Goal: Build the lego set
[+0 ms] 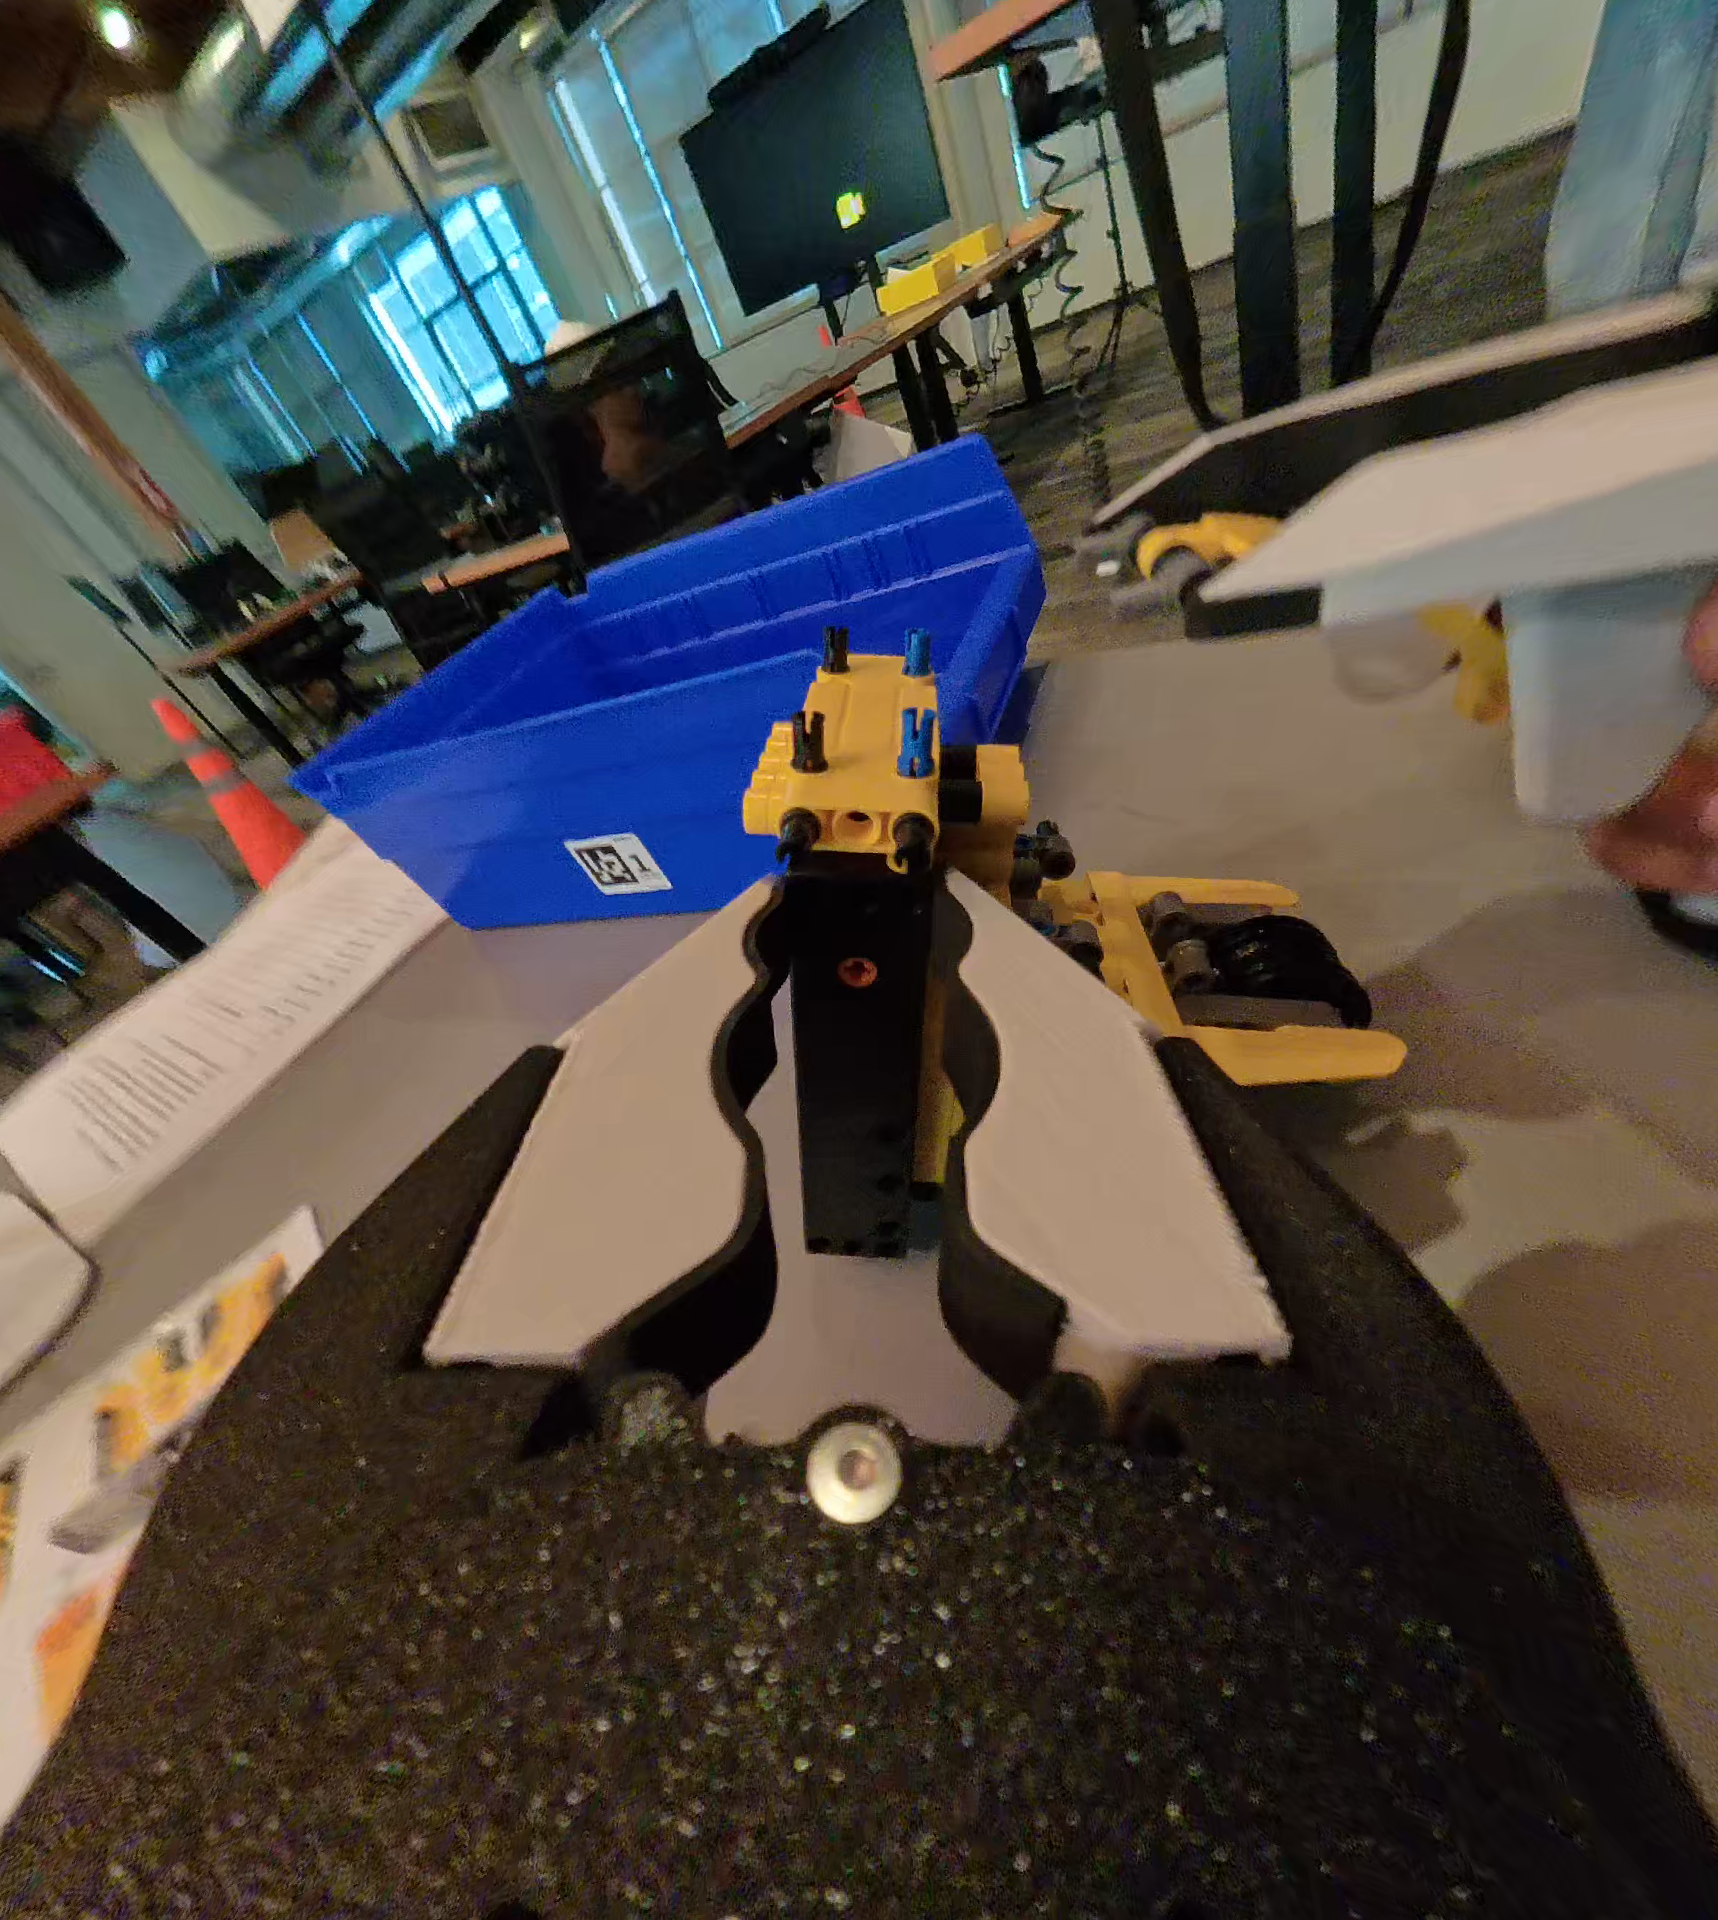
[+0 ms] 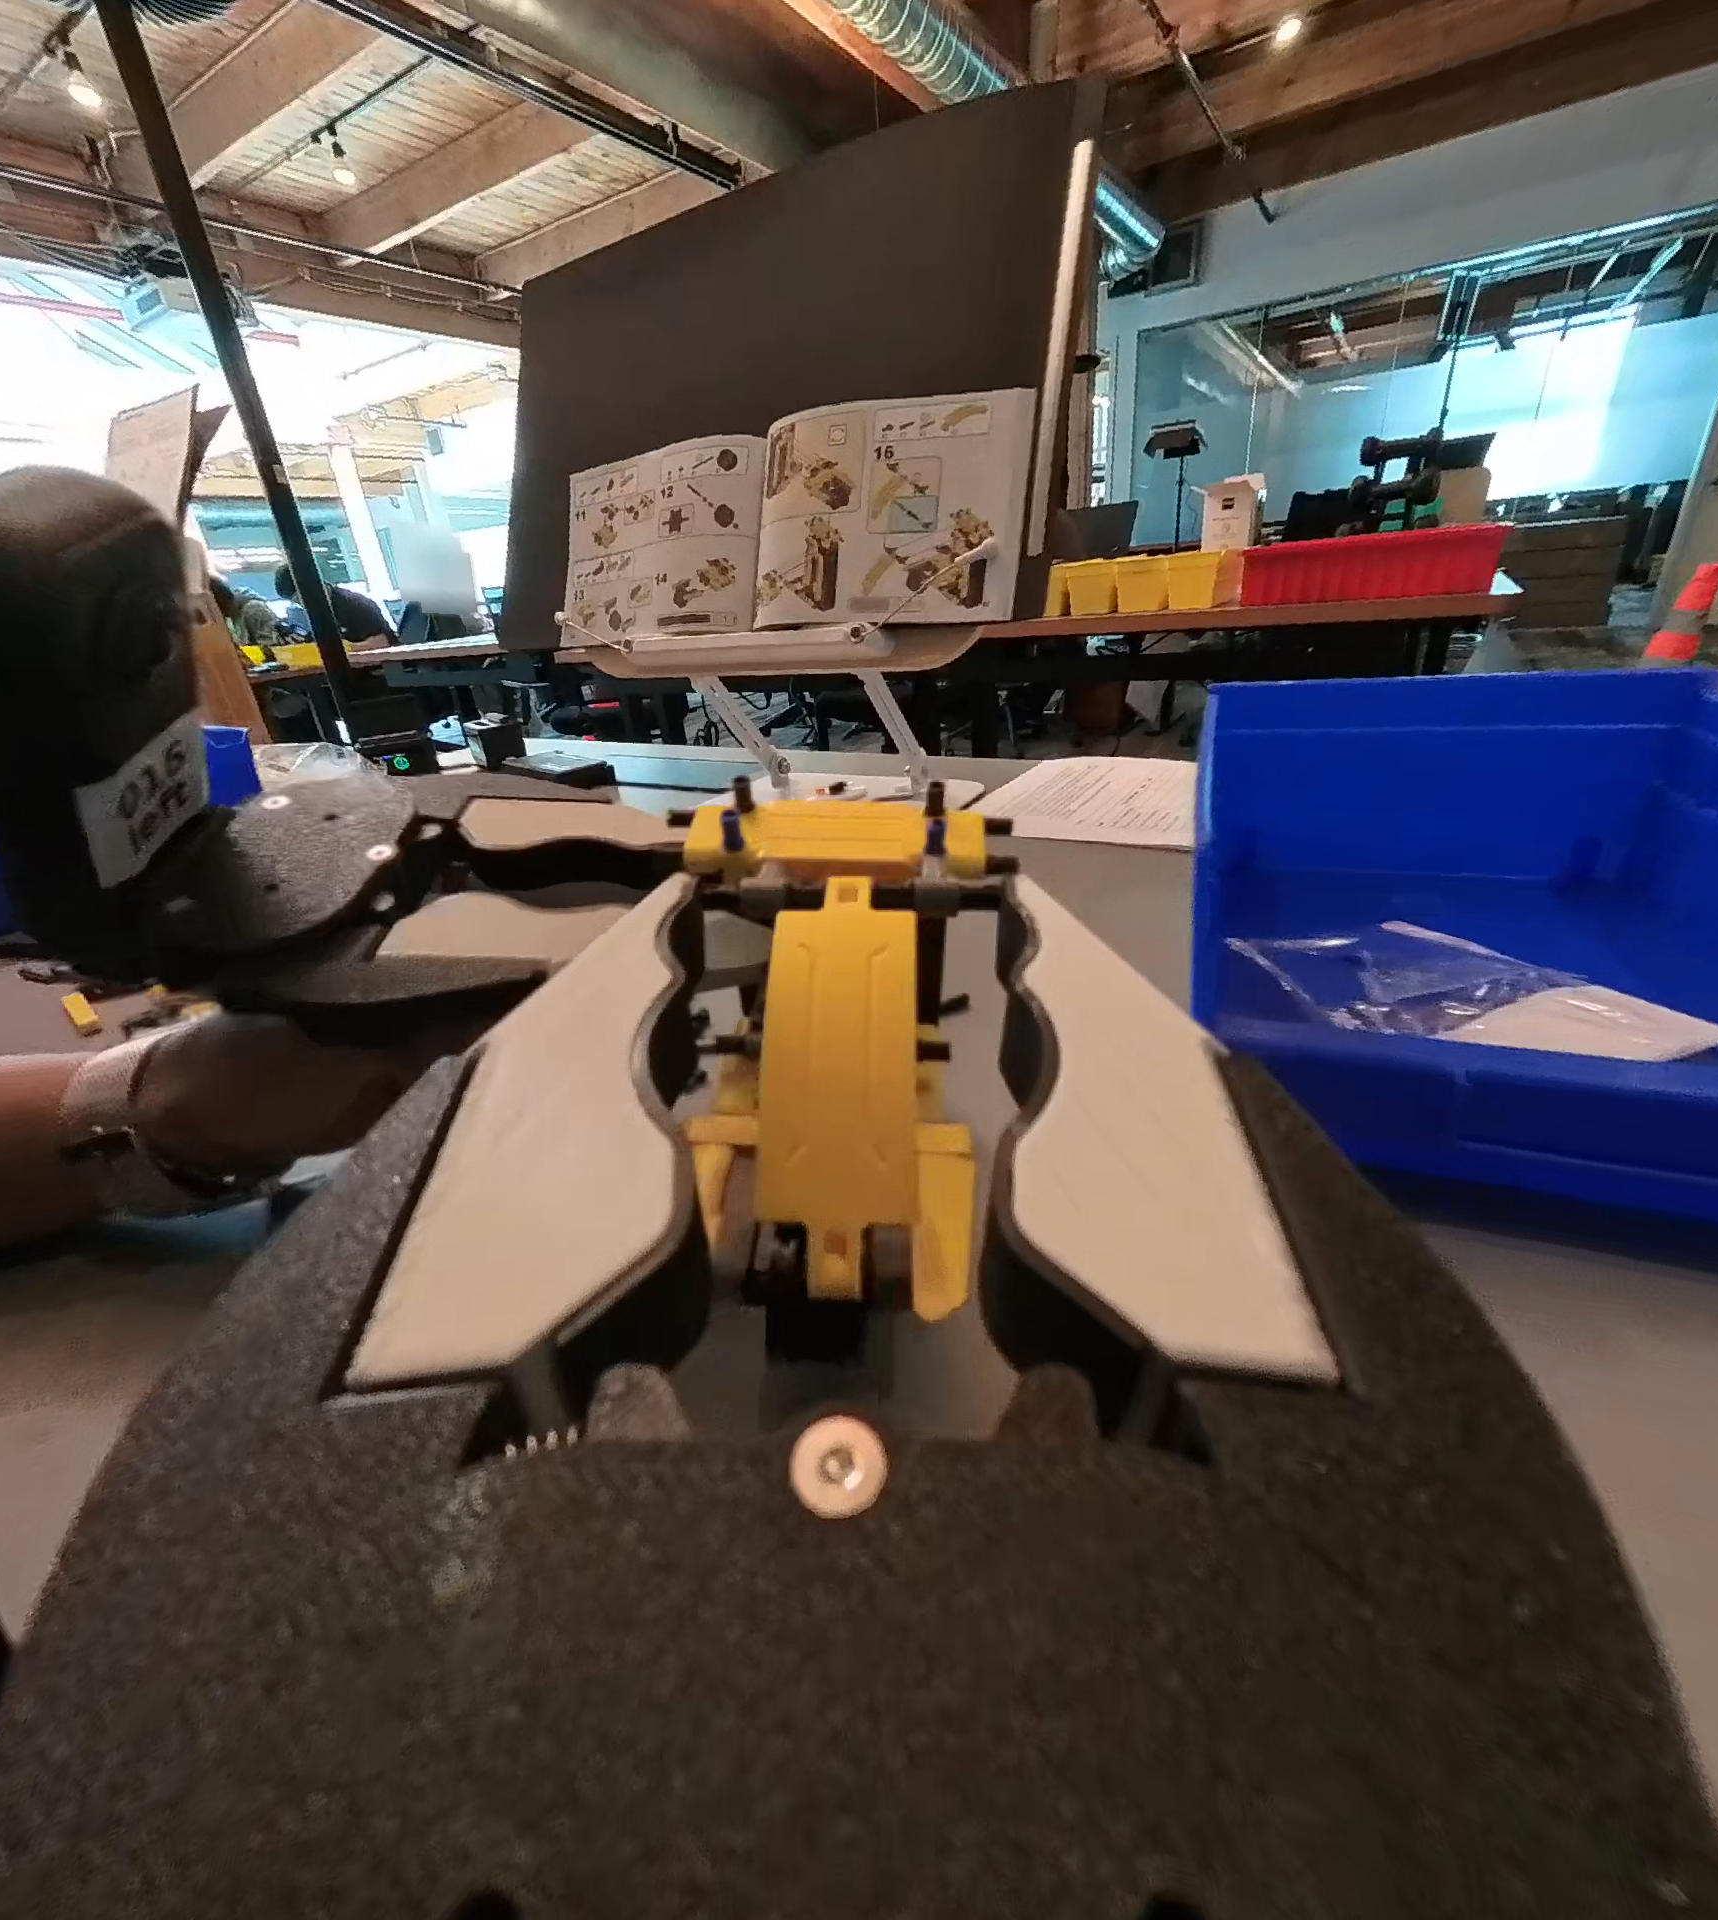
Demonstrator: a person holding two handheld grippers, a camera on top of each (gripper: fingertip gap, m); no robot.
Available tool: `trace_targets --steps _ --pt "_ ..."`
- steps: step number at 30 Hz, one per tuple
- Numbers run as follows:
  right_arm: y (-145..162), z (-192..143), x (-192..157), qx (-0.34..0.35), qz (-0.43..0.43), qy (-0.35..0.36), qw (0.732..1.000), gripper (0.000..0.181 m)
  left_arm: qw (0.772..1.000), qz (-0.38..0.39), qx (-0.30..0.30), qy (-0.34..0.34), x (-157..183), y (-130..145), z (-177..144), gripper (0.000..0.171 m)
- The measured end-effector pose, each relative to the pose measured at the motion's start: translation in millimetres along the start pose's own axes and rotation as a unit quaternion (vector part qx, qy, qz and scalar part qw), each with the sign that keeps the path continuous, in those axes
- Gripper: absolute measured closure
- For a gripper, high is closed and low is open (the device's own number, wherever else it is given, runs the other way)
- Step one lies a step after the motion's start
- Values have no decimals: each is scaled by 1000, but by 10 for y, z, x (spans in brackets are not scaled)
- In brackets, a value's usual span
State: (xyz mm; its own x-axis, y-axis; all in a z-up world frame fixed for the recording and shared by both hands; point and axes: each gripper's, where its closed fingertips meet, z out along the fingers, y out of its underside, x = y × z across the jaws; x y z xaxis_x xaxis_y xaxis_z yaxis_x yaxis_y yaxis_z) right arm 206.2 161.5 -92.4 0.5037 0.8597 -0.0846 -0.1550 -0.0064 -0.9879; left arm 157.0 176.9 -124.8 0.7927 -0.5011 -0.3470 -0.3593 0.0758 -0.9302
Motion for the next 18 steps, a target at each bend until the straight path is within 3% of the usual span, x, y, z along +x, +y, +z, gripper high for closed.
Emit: trace_targets --steps 3,18 --pt "4 58 -94 1 11 -6 1000 125 998 -66 -6 6 -6 -11 -15 147" --pt "109 144 -133 -37 25 15 999 125 995 -99 -7 21 161 -66 -67 147"
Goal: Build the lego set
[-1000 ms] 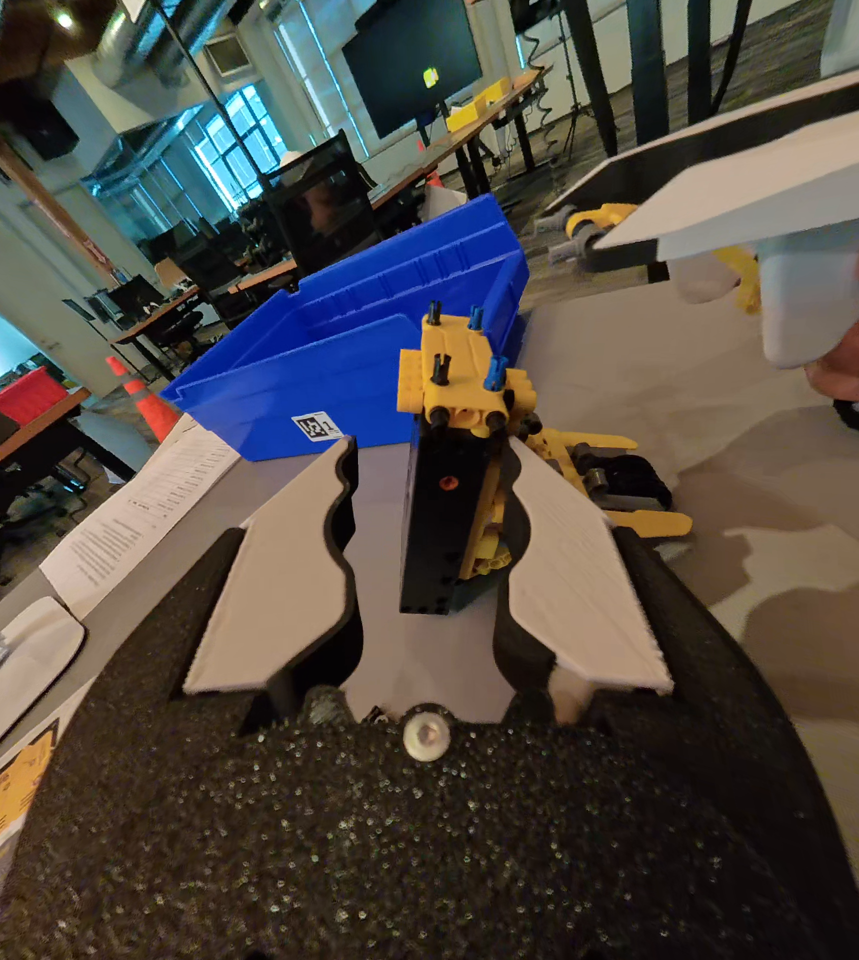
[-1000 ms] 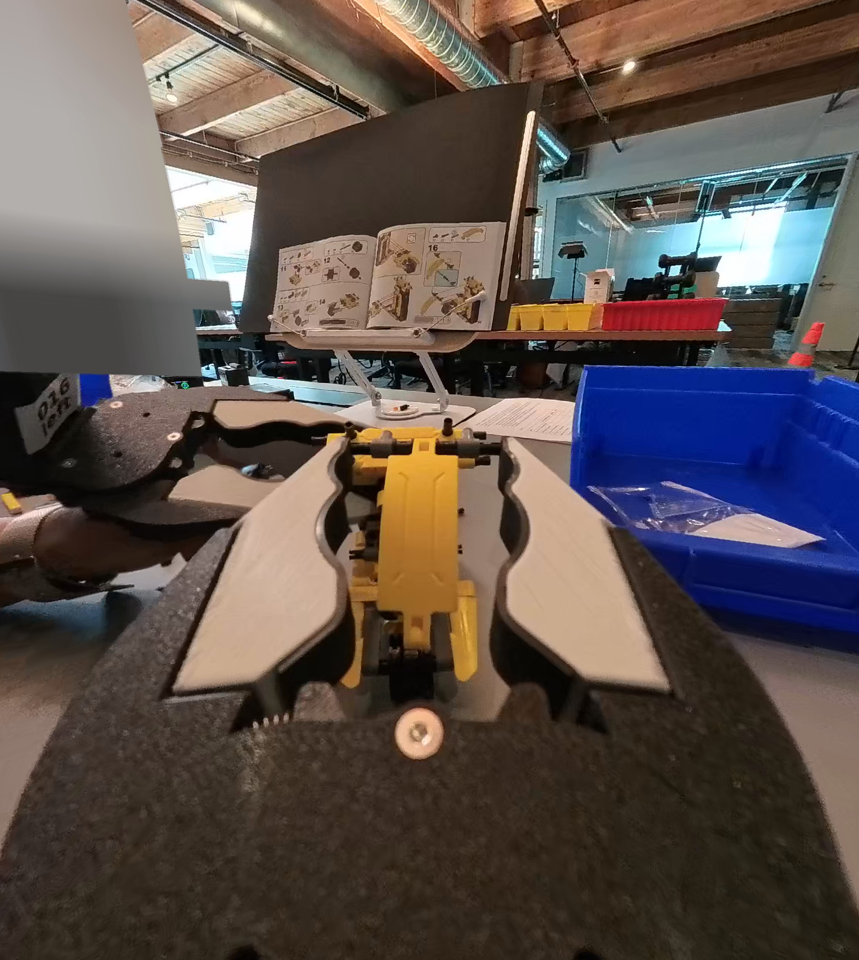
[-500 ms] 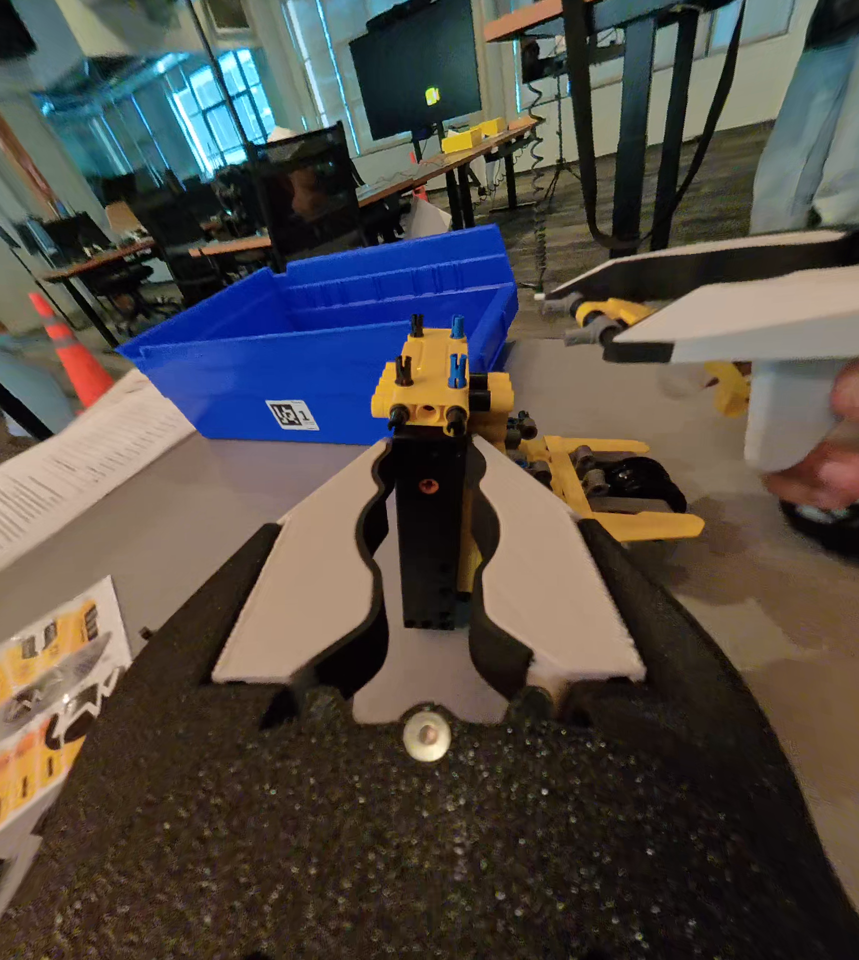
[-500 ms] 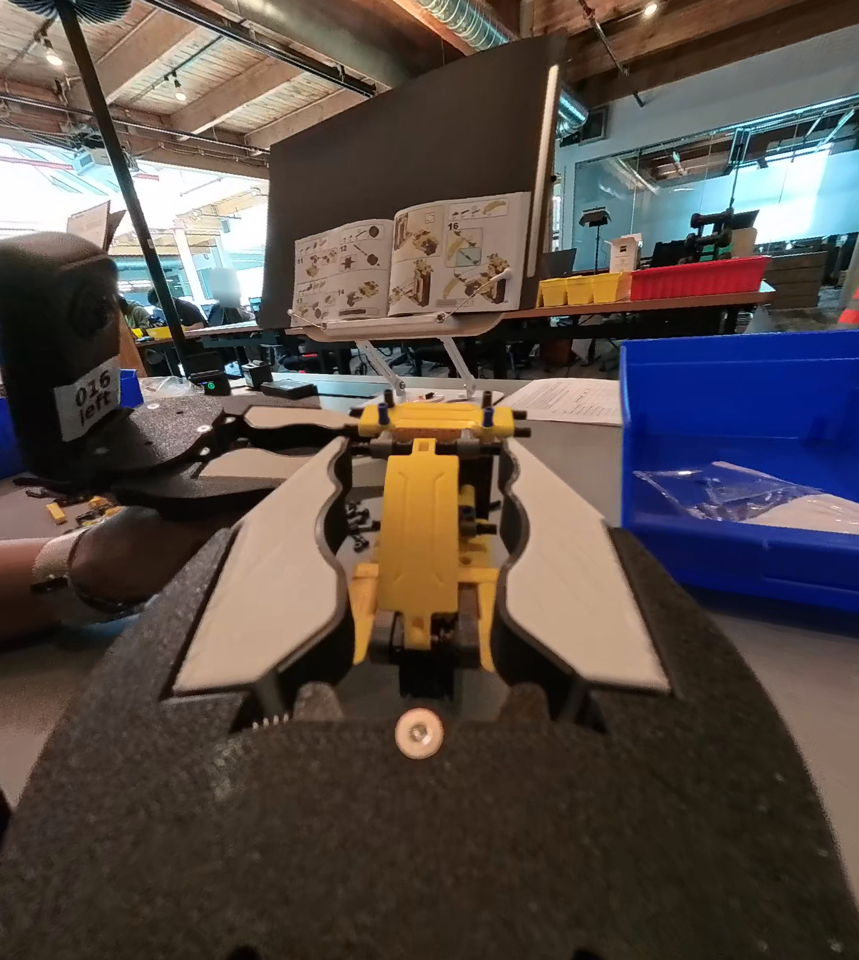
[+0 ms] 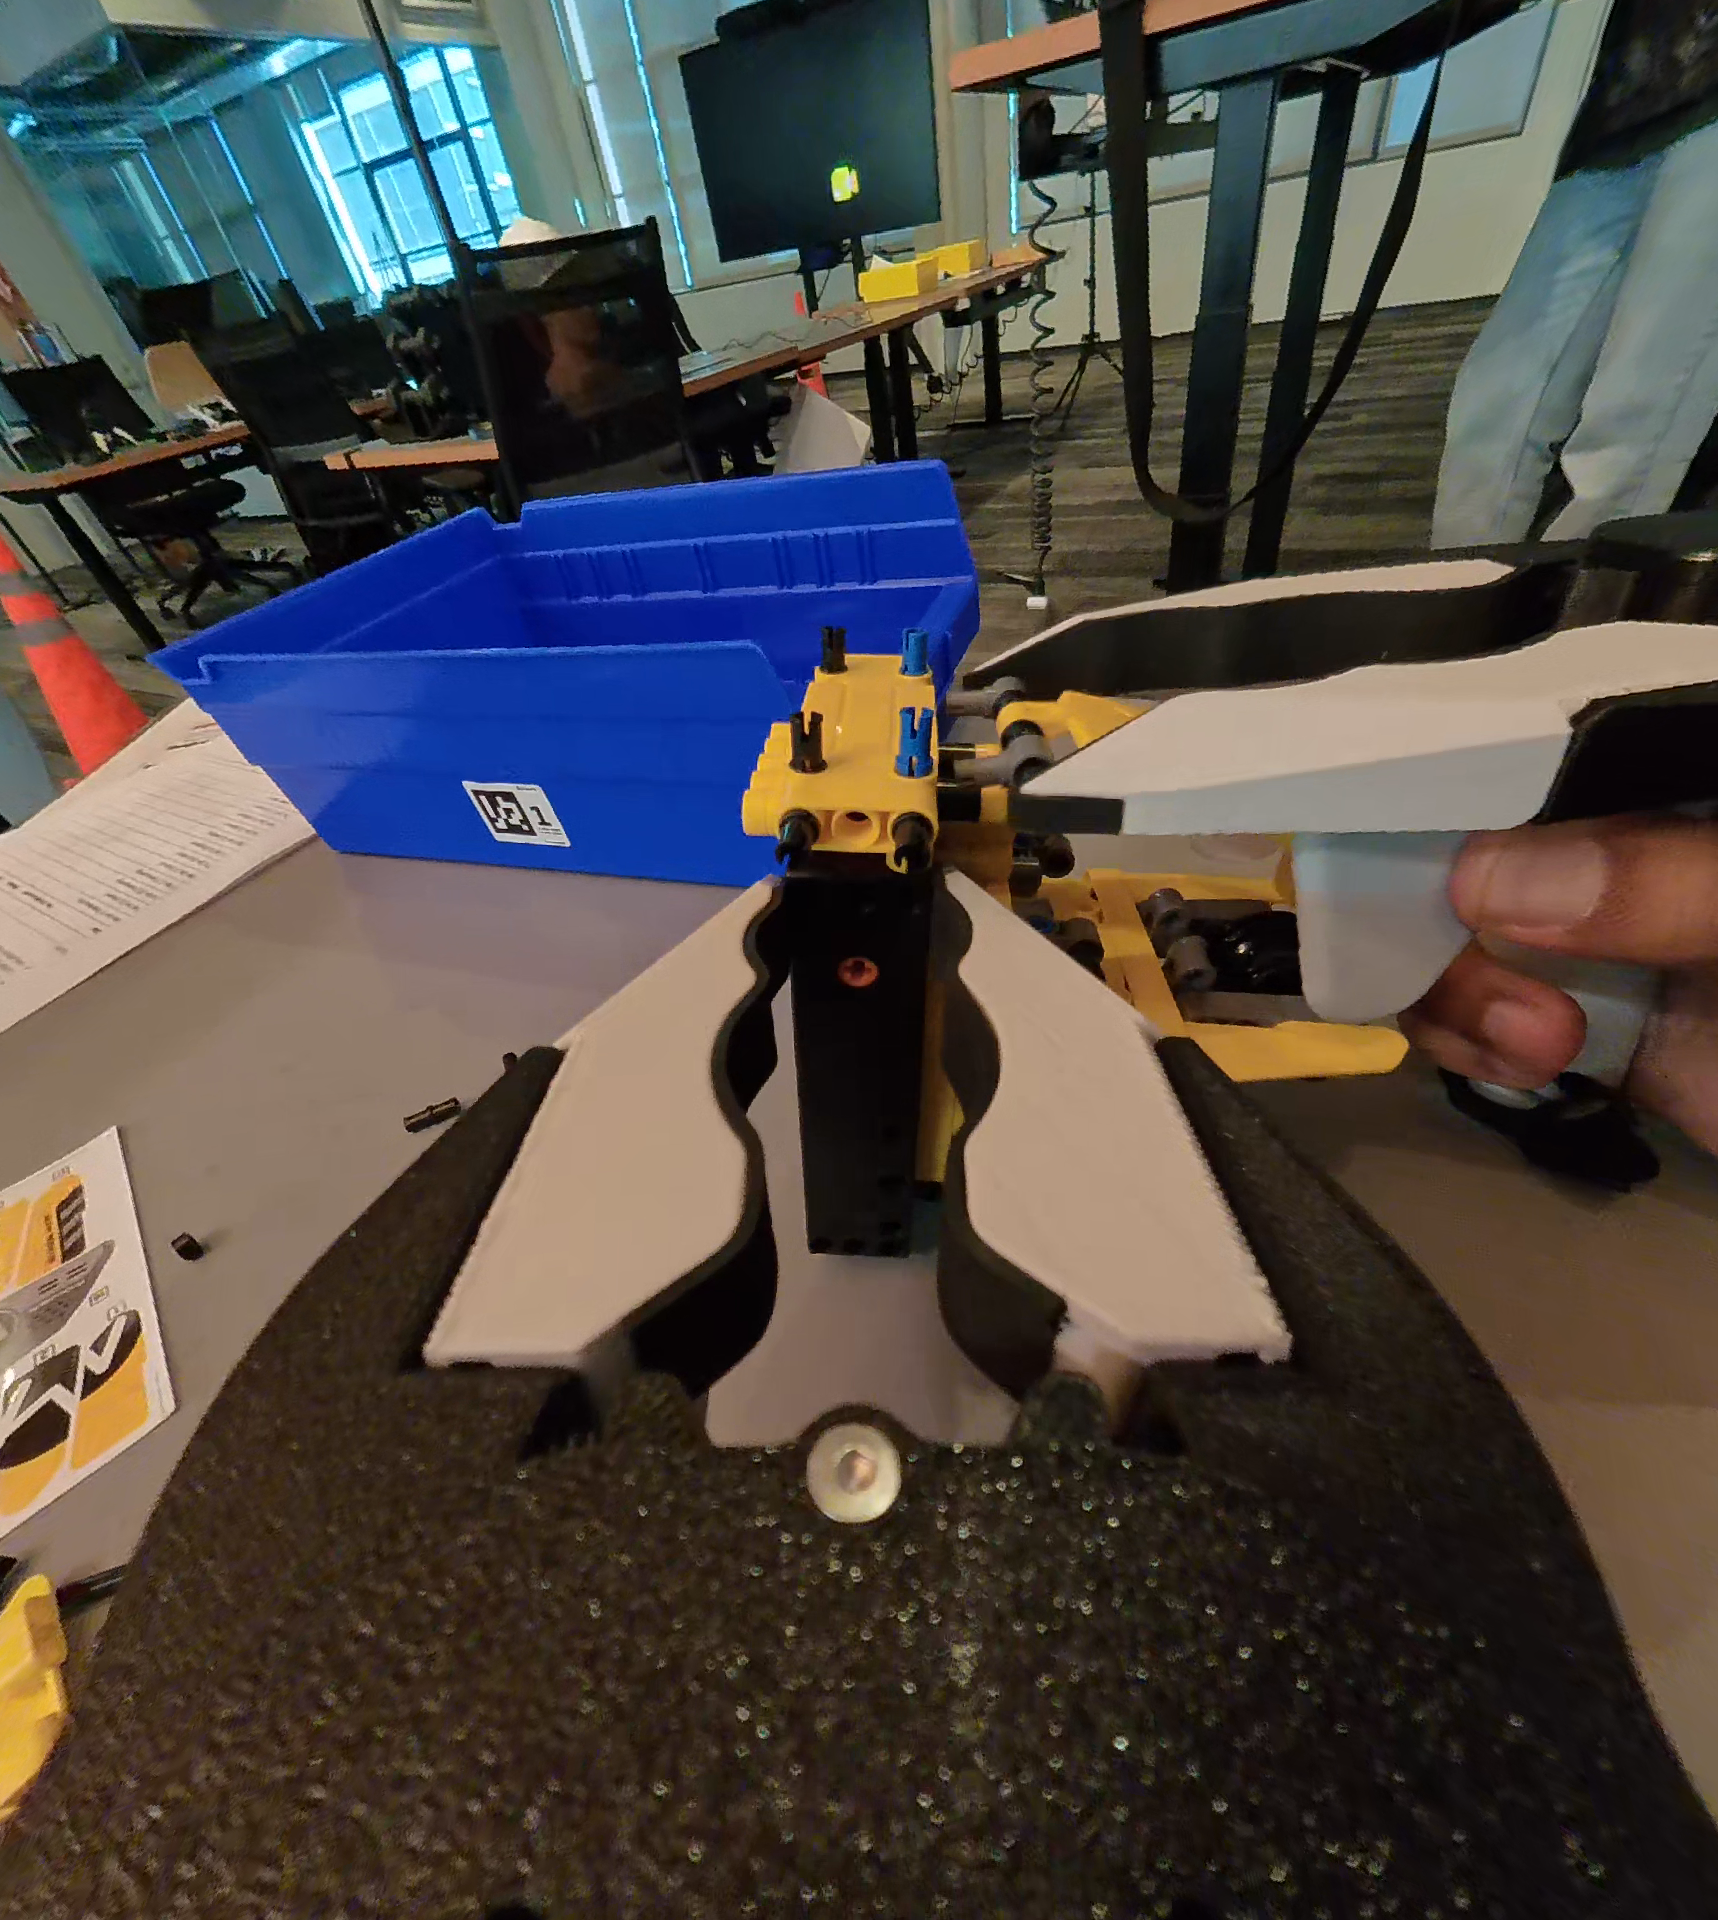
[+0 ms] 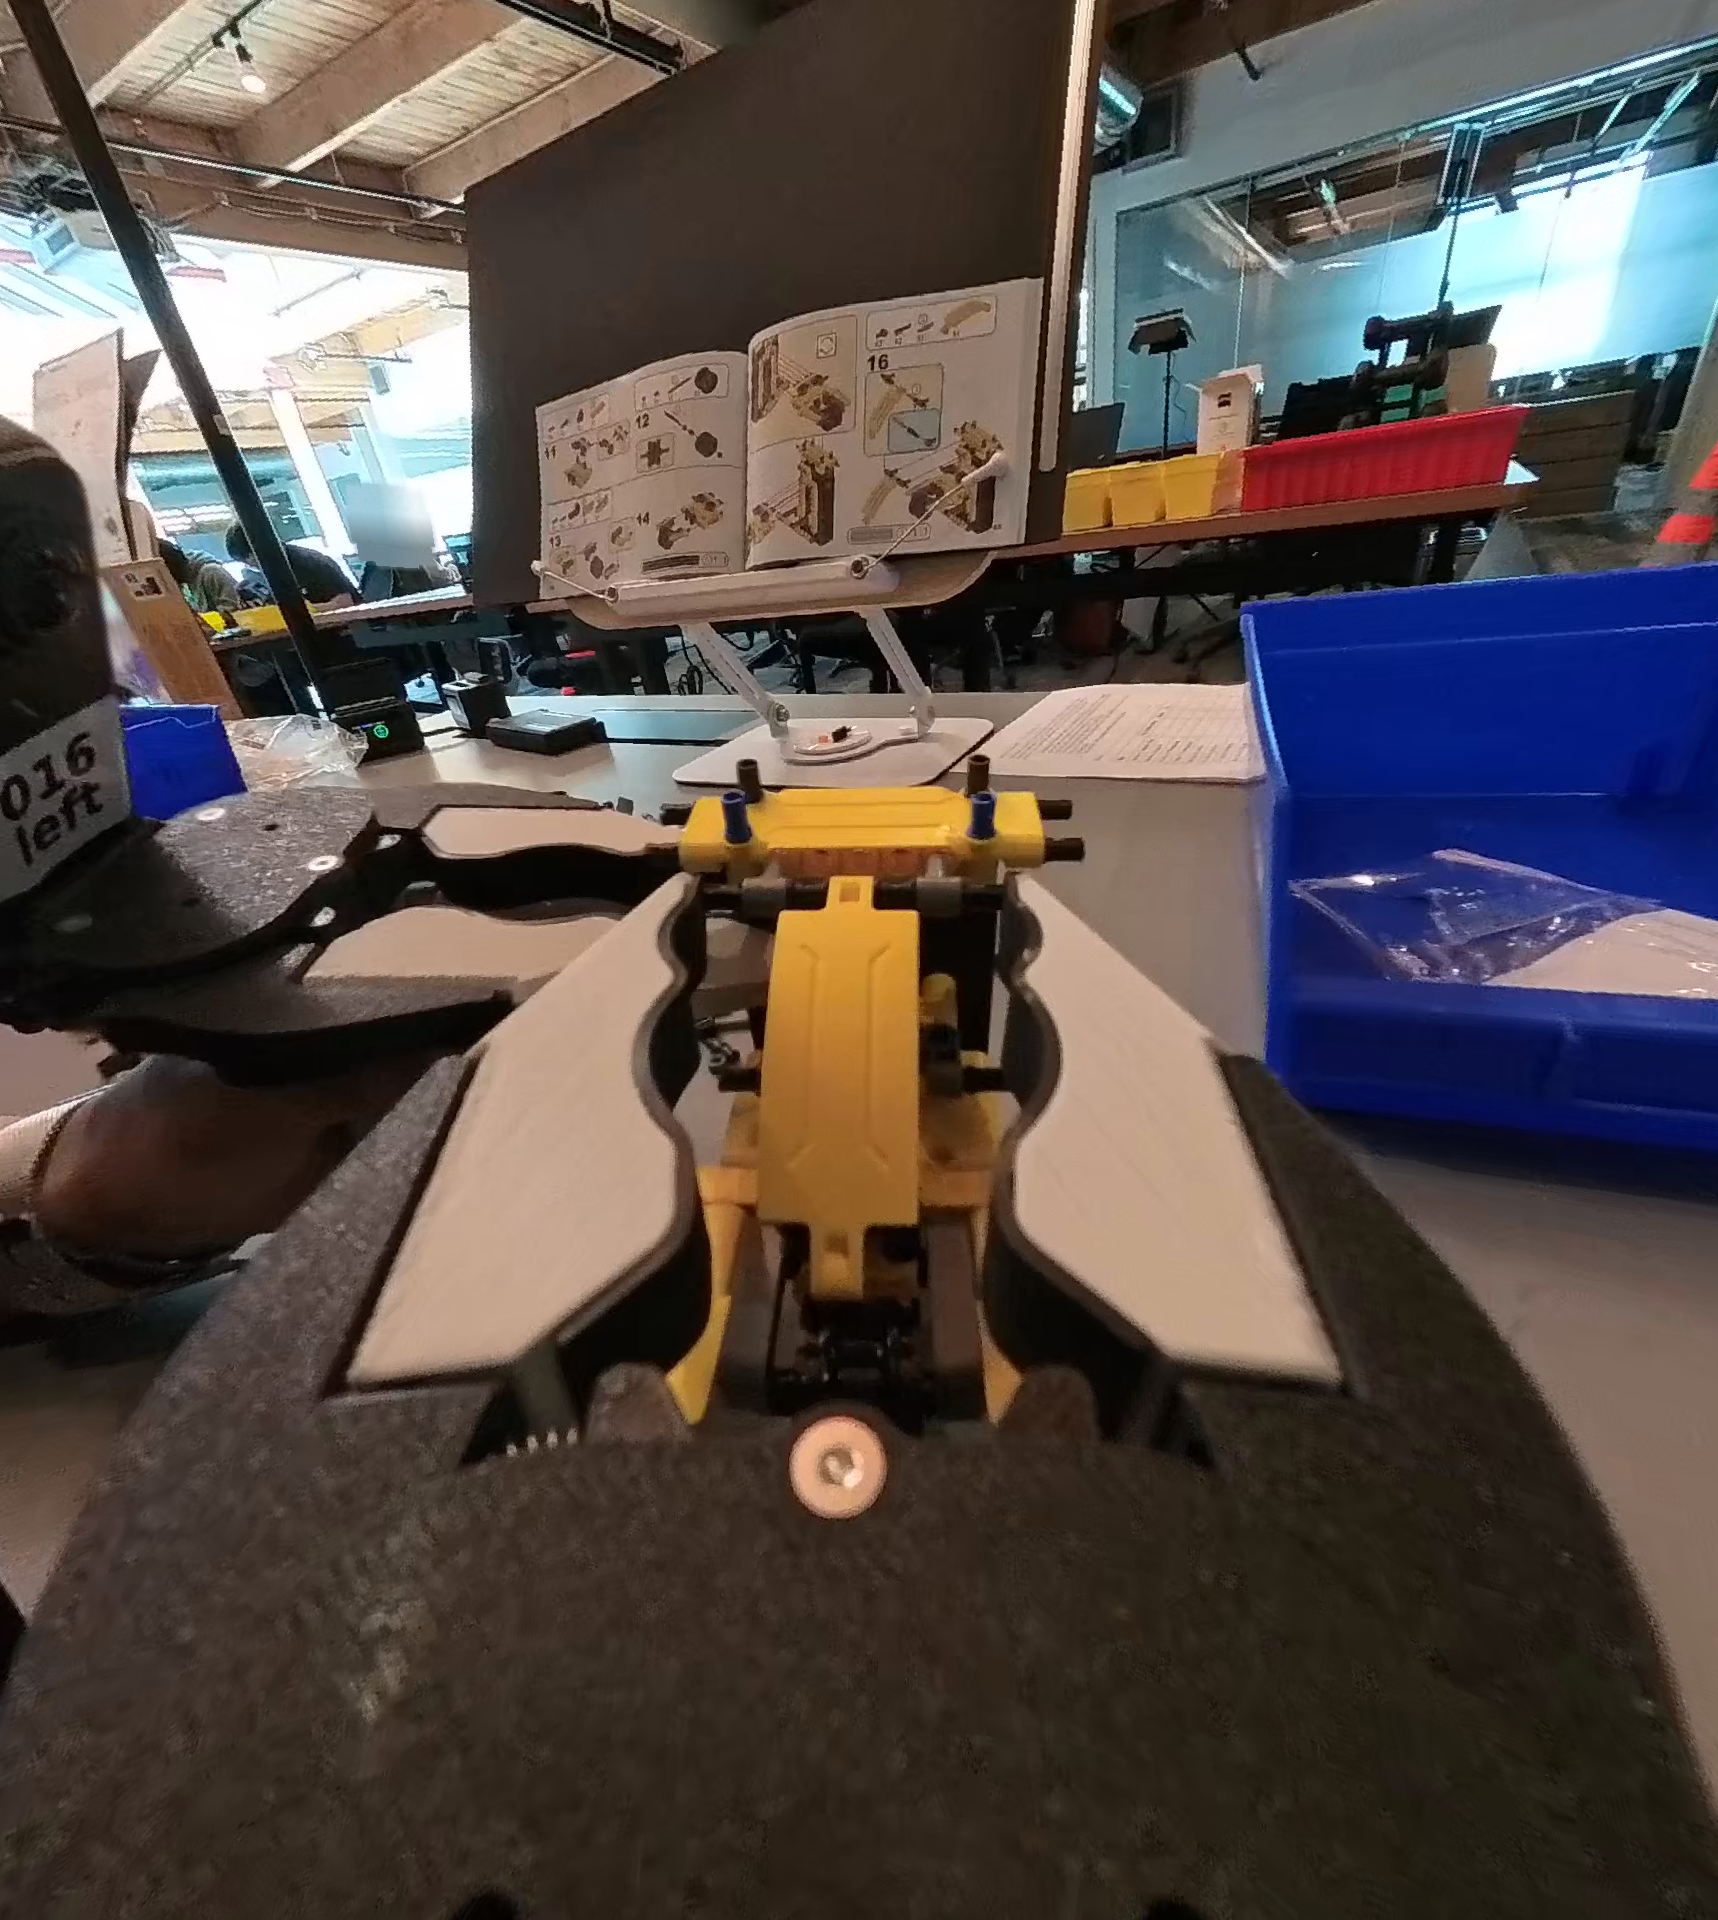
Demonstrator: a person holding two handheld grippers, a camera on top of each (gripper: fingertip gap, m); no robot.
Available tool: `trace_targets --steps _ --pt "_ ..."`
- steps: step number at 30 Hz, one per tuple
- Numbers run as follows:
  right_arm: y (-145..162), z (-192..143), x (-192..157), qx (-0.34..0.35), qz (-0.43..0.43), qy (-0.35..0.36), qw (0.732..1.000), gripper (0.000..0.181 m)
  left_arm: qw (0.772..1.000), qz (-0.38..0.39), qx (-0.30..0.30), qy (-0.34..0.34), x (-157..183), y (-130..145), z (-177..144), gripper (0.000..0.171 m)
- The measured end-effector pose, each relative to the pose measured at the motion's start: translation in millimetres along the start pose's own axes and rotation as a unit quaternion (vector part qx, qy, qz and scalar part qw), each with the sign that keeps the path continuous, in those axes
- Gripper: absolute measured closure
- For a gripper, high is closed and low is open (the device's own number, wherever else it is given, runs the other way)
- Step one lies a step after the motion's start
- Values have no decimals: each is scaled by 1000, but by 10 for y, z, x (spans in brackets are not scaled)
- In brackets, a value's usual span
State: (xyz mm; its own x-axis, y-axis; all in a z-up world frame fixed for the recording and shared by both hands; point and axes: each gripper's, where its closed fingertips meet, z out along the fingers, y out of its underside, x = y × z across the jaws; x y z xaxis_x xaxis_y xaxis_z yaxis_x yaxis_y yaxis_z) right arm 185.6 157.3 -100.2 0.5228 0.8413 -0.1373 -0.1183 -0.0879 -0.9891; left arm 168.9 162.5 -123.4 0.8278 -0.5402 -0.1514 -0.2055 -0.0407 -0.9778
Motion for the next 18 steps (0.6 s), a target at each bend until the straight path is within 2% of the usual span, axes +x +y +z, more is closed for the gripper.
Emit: trace_targets --steps 18 --pt "-7 5 1 13 -4 5 1000 125 1000 2 5 -4 33 -3 -6 147"
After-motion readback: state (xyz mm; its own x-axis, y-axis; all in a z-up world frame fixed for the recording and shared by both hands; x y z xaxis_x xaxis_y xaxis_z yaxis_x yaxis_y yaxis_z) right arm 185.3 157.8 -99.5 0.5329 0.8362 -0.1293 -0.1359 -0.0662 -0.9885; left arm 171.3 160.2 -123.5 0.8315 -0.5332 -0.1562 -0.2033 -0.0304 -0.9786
